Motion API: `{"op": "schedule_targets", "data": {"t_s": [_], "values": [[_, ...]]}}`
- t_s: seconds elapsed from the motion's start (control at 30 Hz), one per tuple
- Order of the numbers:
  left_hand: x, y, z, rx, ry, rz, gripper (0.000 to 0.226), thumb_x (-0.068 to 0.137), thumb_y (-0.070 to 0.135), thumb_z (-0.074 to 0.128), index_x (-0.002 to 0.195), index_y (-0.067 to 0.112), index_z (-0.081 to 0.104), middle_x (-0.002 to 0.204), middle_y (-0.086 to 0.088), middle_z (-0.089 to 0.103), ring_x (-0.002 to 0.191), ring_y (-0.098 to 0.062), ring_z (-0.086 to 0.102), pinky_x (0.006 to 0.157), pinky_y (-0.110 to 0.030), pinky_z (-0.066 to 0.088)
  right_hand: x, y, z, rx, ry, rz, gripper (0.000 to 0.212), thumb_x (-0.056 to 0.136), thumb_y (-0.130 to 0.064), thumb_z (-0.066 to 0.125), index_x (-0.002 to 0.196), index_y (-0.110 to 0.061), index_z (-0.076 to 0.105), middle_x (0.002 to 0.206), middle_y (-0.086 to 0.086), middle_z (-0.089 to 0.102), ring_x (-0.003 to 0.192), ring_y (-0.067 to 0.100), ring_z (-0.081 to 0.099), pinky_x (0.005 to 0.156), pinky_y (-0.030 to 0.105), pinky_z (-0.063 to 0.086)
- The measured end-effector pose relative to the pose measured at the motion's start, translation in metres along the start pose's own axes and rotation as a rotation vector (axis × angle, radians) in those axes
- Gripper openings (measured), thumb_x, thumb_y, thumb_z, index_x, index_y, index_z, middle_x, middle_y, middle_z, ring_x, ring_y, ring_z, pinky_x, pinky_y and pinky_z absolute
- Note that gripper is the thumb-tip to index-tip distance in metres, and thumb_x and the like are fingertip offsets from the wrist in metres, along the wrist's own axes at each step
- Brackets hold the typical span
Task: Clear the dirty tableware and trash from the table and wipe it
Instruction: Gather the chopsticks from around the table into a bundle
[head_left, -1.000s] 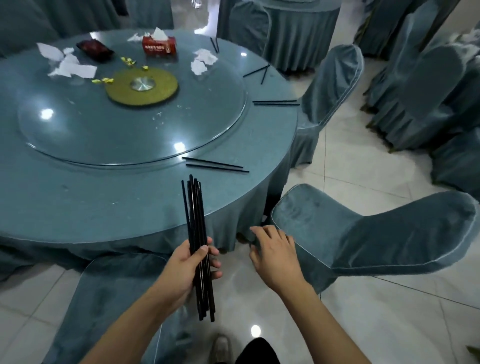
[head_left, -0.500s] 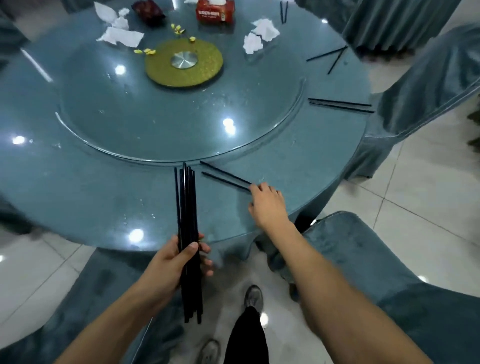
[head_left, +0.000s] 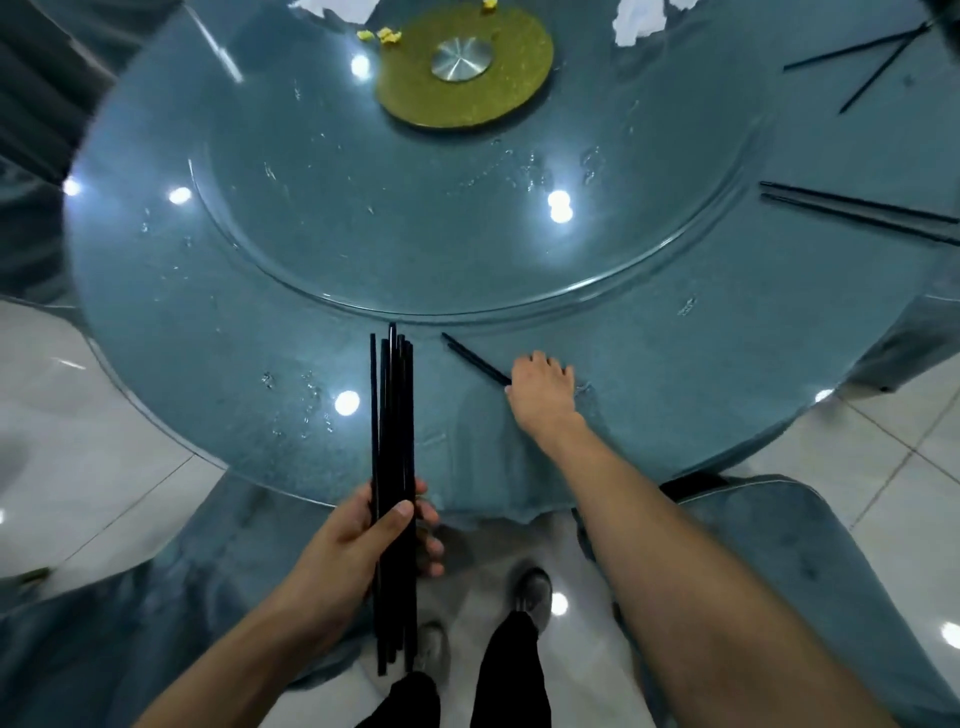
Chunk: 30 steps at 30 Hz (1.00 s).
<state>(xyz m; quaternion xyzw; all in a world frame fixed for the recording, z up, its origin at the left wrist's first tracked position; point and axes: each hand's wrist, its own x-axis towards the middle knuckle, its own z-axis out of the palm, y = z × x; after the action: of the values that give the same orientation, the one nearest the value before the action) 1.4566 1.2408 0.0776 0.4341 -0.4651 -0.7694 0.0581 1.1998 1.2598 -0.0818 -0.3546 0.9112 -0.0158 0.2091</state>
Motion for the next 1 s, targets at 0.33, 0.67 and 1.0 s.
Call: {"op": "schedule_targets", "data": {"t_s": [0.33, 0.67, 1.0], "values": [[0.007, 0.007, -0.007, 0.071, -0.046, 0.006, 0.021, 0.104, 0.0, 0.041, 0.122, -0.005, 0.051, 0.092, -0.017, 0.065, 0.072, -0.029, 0.064, 0.065, -0.042, 0.06, -0.041, -0.005, 0.004, -0.176, -0.012, 0.081, 0.035, 0.096, -0.007, 0.046, 0.13, -0.002, 0.052, 0.129, 0.015, 0.057, 0.12, 0.032, 0.056, 0.108, 0.048, 0.034], [0.008, 0.001, -0.031, 0.208, -0.327, -0.067, 0.02, 0.105, 0.002, 0.042, 0.119, 0.001, 0.055, 0.09, -0.011, 0.069, 0.073, -0.027, 0.067, 0.066, -0.041, 0.062, -0.169, 0.001, -0.01, 0.158, 0.248, 0.313, 0.036, 0.093, -0.002, 0.047, 0.128, -0.002, 0.04, 0.11, 0.016, 0.059, 0.1, 0.035, 0.063, 0.073, 0.043, 0.05], [-0.043, -0.033, 0.02, 0.36, -0.75, -0.121, 0.019, 0.105, 0.0, 0.04, 0.117, 0.0, 0.054, 0.088, -0.01, 0.069, 0.071, -0.026, 0.066, 0.063, -0.041, 0.061, -0.367, 0.009, 0.0, 0.198, 0.416, 0.756, 0.027, 0.094, -0.008, 0.048, 0.121, -0.007, 0.05, 0.108, 0.015, 0.056, 0.094, 0.038, 0.059, 0.07, 0.04, 0.036]]}}
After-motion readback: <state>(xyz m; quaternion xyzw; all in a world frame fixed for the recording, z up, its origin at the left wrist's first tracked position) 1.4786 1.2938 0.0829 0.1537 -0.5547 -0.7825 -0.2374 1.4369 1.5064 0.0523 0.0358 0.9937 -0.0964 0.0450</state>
